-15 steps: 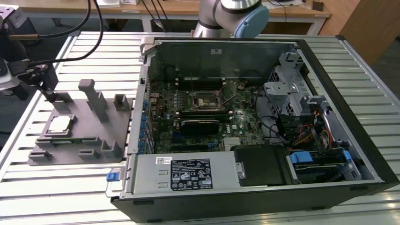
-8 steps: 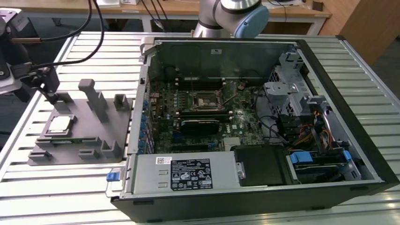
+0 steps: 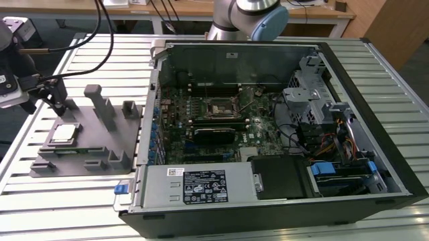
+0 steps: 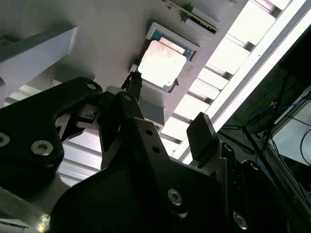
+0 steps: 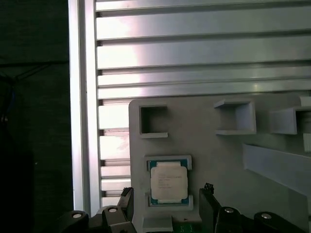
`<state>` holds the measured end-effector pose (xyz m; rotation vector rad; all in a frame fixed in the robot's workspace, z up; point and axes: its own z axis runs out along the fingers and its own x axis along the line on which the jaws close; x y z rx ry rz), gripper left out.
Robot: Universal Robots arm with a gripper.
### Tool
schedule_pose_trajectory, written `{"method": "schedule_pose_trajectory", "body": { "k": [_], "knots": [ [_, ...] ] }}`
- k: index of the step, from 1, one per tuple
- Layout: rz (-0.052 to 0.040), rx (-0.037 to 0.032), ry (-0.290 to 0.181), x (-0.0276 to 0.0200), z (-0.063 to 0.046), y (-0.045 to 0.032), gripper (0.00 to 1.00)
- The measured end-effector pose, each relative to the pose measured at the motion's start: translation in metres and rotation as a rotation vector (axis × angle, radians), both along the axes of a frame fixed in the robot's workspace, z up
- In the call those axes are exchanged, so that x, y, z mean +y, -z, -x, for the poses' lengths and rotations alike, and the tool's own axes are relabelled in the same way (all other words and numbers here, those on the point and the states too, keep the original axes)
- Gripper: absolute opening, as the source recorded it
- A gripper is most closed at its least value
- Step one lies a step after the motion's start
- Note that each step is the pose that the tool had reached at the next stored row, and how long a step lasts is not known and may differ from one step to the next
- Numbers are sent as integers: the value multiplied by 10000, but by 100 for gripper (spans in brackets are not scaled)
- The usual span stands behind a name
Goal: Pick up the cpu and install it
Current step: 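Pick up the cpu and move it towards the insertion slot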
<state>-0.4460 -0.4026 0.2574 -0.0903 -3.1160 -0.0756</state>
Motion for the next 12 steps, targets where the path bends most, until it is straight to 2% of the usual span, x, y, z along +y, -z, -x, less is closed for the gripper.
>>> {"method": "schedule_pose_trajectory", "body": {
  "k": [3, 9, 12],
  "knots": [
    [1, 2, -247, -3, 0, 46, 65],
    [1, -2, -300, -7, 0, 132, 65],
    [4, -62, -402, -7, 0, 154, 65]
  ]
}}
